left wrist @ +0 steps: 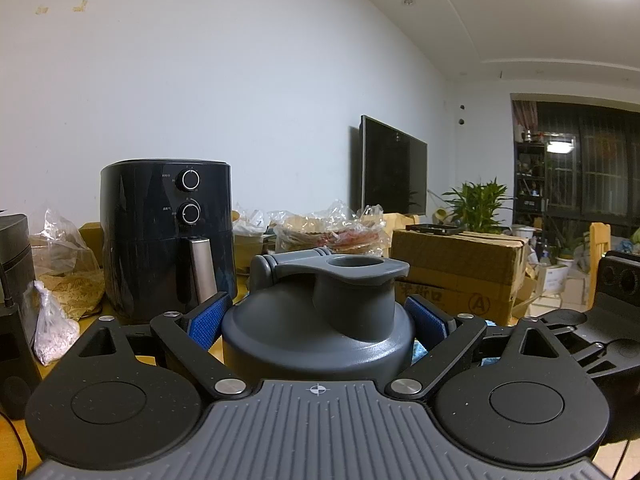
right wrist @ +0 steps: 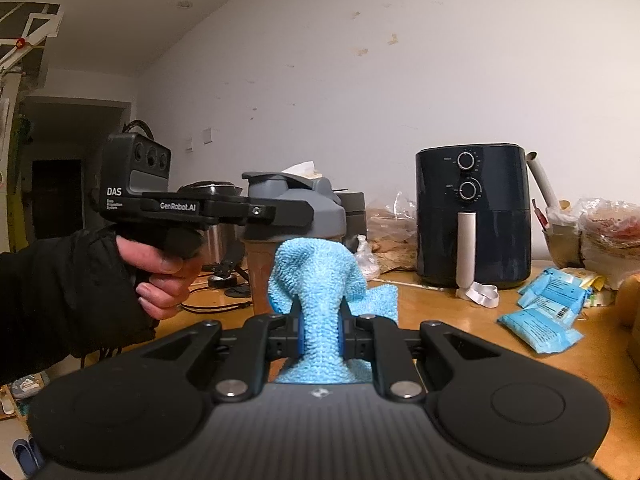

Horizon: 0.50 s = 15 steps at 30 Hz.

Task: Clean container
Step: 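Lift the cloth with the right gripper toward the raised shaker bottle, then bring the cloth against the bottle's side while the left gripper lowers the bottle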

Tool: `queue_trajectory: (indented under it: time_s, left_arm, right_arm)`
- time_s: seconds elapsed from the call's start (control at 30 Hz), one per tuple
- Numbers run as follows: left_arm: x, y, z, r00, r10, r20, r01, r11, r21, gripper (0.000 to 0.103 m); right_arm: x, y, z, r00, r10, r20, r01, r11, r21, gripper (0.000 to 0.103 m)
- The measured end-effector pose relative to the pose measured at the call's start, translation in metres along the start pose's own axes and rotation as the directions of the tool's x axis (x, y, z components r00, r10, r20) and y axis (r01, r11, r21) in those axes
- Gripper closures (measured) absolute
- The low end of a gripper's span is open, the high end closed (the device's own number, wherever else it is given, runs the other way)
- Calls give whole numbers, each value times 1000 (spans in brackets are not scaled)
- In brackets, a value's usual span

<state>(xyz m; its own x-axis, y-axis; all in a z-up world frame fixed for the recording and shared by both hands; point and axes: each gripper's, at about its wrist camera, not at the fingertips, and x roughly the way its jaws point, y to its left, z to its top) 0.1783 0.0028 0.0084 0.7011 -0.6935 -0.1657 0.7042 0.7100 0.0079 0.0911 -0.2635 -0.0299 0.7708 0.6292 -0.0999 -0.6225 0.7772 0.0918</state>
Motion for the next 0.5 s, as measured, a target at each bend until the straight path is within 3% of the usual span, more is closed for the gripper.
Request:
queue_trajectory:
  time_s: [0.5]
  left_arm:
    - [1,0,1,1000,2,-3,-2,1000,0,9]
  right_arm:
    - [28,2,6,999,33,-1,-33,999,-5,96]
